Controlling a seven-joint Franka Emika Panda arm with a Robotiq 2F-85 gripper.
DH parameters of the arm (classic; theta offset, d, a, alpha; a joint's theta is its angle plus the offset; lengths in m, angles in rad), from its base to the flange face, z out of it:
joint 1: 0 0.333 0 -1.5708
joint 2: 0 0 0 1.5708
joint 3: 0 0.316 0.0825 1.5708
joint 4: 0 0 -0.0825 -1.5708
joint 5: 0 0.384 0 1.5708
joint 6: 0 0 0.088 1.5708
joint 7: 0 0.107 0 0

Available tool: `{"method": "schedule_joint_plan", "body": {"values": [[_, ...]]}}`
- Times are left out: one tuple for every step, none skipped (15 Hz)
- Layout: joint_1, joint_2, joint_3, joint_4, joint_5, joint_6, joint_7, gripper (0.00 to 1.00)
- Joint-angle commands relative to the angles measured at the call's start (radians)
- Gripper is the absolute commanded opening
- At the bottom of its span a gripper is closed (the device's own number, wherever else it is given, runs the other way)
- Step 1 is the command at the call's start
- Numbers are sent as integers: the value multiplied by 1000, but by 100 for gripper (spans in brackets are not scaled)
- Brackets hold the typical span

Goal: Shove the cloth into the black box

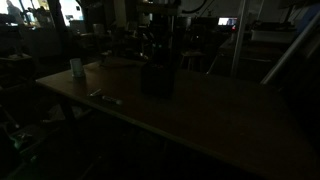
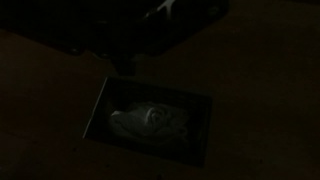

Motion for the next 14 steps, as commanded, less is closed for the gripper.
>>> {"method": "schedule_joint_plan", "body": {"values": [[28,-121,-13,-52,71,33,-3,27],[30,-43,-23,-2,29,1,0,6],[35,-65,-24,-6,43,1,0,12],[39,-83,-25,-12,48,1,0,22],[41,-95,-26,-19,49,1,1,26],[42,-100,-27,-24,50,1,1,27],[42,-100,-27,-27,50,1,1,27],[42,-100,-27,-30,50,2,1,27],[42,-100,-27,-32,50,3,1,27],[42,-100,-27,-33,50,3,1,27],[42,-100,-27,-33,50,4,1,27],[42,-100,-27,-33,50,4,1,27],[42,-100,-27,-33,50,4,1,27],[42,-100,-27,-33,50,4,1,27]]}}
